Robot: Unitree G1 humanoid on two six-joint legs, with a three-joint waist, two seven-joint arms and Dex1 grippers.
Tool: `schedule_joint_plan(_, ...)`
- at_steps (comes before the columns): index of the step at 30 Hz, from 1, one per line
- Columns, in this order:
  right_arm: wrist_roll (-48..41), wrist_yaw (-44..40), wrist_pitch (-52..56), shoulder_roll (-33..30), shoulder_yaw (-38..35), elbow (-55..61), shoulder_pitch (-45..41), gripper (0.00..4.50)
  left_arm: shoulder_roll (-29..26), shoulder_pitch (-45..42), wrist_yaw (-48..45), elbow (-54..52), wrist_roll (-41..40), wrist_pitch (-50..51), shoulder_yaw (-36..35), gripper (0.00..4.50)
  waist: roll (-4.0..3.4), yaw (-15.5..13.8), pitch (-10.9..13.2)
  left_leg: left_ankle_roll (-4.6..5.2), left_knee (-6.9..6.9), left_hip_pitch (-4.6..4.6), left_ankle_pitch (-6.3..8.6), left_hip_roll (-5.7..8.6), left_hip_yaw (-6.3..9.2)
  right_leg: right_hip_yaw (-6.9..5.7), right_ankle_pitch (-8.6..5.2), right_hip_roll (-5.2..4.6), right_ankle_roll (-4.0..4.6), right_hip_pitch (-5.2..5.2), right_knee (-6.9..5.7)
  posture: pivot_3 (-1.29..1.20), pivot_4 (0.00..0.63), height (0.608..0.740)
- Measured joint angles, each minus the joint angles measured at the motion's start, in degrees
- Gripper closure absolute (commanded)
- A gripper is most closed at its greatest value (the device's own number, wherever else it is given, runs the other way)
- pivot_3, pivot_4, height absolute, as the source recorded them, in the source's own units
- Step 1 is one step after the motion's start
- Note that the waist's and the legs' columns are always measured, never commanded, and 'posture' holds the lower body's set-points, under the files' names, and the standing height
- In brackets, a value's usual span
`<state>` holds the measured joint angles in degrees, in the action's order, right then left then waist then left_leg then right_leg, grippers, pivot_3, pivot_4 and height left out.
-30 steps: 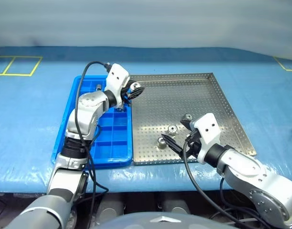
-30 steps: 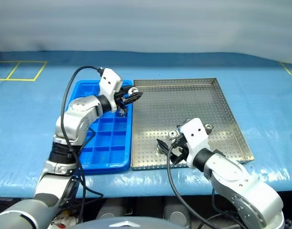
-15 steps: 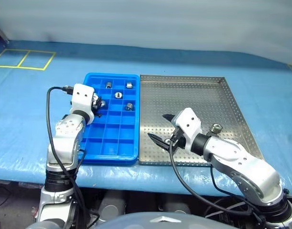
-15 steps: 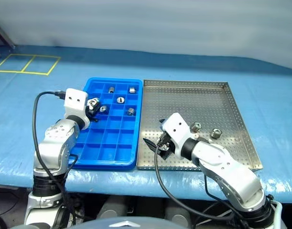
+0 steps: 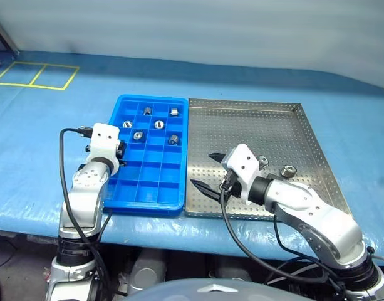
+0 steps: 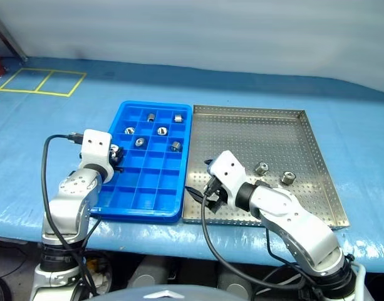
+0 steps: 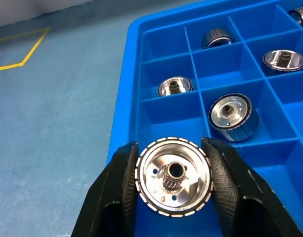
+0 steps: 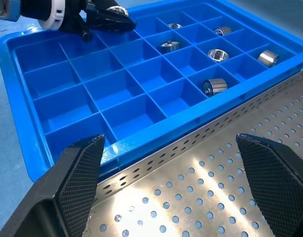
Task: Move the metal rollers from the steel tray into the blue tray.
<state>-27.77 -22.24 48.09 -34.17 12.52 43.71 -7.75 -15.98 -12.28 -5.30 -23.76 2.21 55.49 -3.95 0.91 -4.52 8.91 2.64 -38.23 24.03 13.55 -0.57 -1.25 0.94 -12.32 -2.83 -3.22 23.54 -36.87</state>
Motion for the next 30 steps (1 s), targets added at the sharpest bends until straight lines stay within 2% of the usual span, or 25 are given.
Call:
schedule_joint_plan(5,0.15,0.21,0.18,0.05,-1.52,0.94,1.51,0.00,0.09,-0.25,-1.28,-0.19,-1.17,0.99,0.24,0.19,0.00,0.23,0.00,0.00,0.02,-0.01,0.00,0.00,0.00,-0.12,-0.03,-0.10,0.05,0.01,0.00,0.17,0.150,0.740)
schedule_joint_plan(6,0.14,0.32,0.43,0.05,-1.92,1.35,2.01,0.00,0.14,-0.30,-1.99,-0.23,-1.68,0.42,0.13,0.06,0.00,0.25,0.00,0.00,0.03,-0.01,0.00,0.00,0.00,-0.14,-0.03,-0.12,0.06,0.01,-0.01,0.17,0.150,0.740)
schedule_joint_plan(12,-0.72,1.46,2.72,0.08,-5.85,5.01,4.49,0.00,0.24,-5.96,-11.97,-1.34,-11.56,-5.17,-0.43,0.06,0.00,0.27,0.00,0.02,0.02,0.03,-0.01,0.12,0.01,-0.24,-0.04,-0.32,0.10,0.01,0.03,0.07,0.150,0.740)
schedule_joint_plan(16,-0.93,2.73,3.98,0.08,-9.17,7.29,7.63,0.00,-1.38,-12.02,-17.90,2.92,-14.64,-7.81,1.10,0.06,0.00,1.18,-0.01,0.05,0.02,0.02,-0.01,0.18,-0.02,-0.23,-0.04,-0.31,0.09,0.00,0.03,0.02,0.150,0.740)
schedule_joint_plan(25,-0.54,7.65,5.41,2.33,-16.04,13.39,18.61,0.00,-2.92,-20.41,-33.93,17.56,-16.30,-14.16,14.18,0.06,-0.01,4.12,-0.01,0.10,0.03,0.02,0.01,0.19,-0.09,-0.16,-0.08,-0.27,-0.01,0.02,0.02,-0.11,0.150,0.740)
schedule_joint_plan(30,-0.82,10.91,3.16,2.19,-18.36,14.00,25.10,0.00,-6.25,-23.49,-44.90,25.58,-14.18,-21.51,22.60,0.06,-0.04,6.07,-0.02,0.10,0.03,-0.04,0.01,0.15,-0.18,-0.07,-0.11,-0.24,-0.05,0.02,-0.01,-0.13,0.150,0.740)
